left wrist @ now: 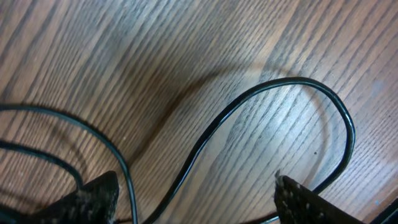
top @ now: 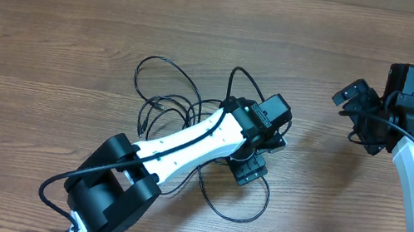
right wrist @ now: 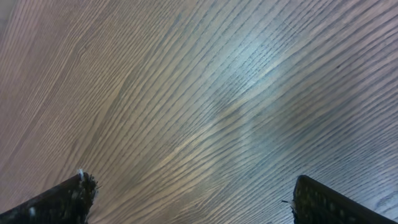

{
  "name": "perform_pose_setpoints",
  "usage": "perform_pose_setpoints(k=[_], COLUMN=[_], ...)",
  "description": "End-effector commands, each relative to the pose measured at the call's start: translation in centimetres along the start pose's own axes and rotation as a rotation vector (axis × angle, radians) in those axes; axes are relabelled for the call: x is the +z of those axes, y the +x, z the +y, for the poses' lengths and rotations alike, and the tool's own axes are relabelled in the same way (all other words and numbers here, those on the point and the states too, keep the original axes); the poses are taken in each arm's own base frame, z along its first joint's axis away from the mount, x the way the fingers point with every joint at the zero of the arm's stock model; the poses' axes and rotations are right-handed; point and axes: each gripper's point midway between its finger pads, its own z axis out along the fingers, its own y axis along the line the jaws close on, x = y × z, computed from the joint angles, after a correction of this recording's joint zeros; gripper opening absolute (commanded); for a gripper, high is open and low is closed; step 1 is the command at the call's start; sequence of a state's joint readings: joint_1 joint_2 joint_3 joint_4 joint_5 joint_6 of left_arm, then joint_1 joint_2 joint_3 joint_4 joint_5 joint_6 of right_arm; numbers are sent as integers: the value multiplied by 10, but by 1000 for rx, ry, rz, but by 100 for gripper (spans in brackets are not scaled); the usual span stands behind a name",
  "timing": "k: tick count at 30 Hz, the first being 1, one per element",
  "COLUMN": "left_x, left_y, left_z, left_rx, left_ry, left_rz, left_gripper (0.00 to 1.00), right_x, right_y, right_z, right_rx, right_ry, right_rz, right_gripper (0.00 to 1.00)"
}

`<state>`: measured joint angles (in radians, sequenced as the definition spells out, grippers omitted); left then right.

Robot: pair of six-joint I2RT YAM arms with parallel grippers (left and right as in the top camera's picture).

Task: Untangle cables
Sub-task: 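Position the left gripper over a cable loop to grasp it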

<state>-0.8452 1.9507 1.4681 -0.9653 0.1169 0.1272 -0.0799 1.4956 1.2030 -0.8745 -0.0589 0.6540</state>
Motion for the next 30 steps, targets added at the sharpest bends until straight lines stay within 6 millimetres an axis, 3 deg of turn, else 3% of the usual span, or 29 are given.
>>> perform_pose_setpoints(k=[1,4,7,15,24,30], left_x=[15,26,31,32,38,45], left_y=[6,14,20,19,28,40], left_z=[-8,-8,-8,-9,-16,-16], left_rx=[108,122,120,121,116,111], left_ry=[19,17,20,23,68,72], left_rz=[12,20,32,29,45,74], left_gripper=[77,73,60,40,51,50], right_x=[-5,-5,-5,-5,-5,-5], right_y=[-6,-6,-6,-6,-6,-6], right_z=[-1,-1,-1,-1,-1,-1], right_rx=[3,3,3,3,3,3], right_ry=[1,1,1,1,1,1], right_rz=[-28,-27,-28,-28,-28,-27], right_gripper=[100,100,100,100,100,100])
